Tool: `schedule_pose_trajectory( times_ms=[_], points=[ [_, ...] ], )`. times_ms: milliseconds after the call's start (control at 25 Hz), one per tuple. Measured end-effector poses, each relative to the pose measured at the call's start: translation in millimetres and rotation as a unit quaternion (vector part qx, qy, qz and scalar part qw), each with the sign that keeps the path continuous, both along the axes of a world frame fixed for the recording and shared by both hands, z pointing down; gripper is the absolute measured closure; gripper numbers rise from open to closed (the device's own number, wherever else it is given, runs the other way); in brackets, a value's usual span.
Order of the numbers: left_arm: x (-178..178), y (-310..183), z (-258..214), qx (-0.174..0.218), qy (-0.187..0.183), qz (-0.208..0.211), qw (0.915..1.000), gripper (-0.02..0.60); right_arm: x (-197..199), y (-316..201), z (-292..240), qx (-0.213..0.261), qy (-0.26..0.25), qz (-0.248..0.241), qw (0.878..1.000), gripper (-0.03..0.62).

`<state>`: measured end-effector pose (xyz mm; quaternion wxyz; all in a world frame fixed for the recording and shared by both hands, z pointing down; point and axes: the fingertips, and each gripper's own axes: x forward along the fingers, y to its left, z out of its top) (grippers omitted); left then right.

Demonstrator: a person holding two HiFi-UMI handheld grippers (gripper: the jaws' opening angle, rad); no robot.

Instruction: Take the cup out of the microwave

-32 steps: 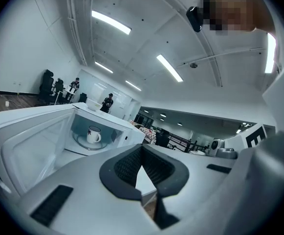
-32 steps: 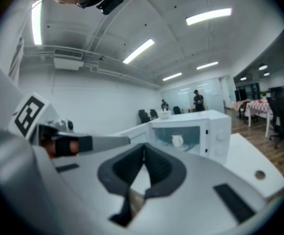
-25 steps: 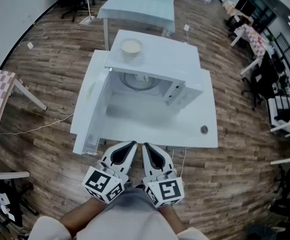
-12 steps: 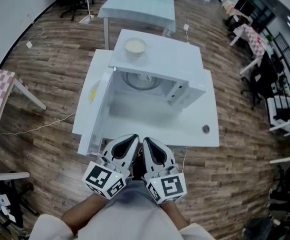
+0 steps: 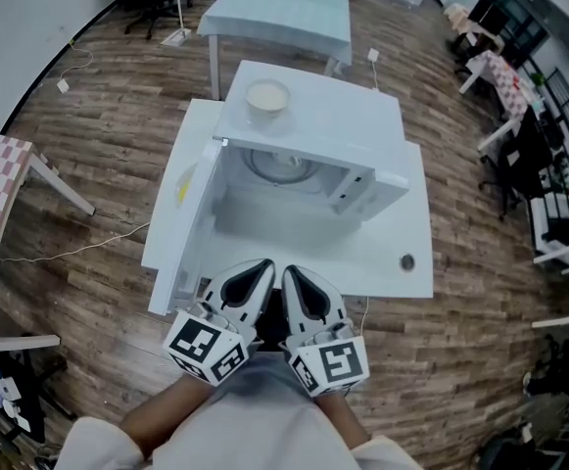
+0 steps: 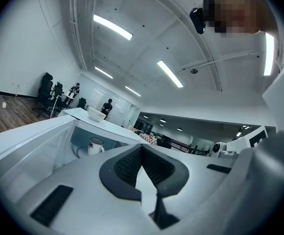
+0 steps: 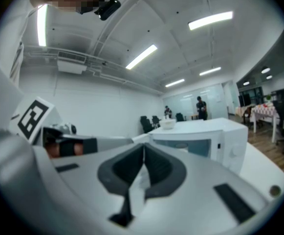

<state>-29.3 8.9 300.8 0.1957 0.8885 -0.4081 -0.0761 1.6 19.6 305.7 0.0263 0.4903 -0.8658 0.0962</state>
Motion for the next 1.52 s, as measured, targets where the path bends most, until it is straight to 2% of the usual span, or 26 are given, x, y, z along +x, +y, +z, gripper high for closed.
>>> schedule_pose_trajectory(
  times_ms=[240,400,800,1200,1520],
  points=[
    [9.6,-21.2,7.9,-0.01,-0.008,-0.002,0.9999,0.568,8.9,-23.0,10.9,-0.013,0.004,0.0,1.0,0.571],
    [15.5,-39.2,12.6,-0.017,0.001,-0.005,0.9998,0.567,13.3,-40.7,18.5,-0.018,0.004,-0.008,1.0,0.571],
    [15.8,-80.5,28.4,-0.037,-0.004,-0.018,0.9991,0.568,17.0,-84.9,41.4,-0.051,0.004,-0.026,0.998,0.571],
    [19.8,-106.2,50.5,-0.049,-0.021,-0.025,0.9983,0.566,29.9,-119.7,64.3,-0.067,0.006,-0.017,0.998,0.571],
    [20.8,-128.0,65.9,-0.064,-0.018,-0.038,0.997,0.566,35.3,-144.1,84.5,-0.082,0.008,-0.01,0.997,0.571]
  ],
)
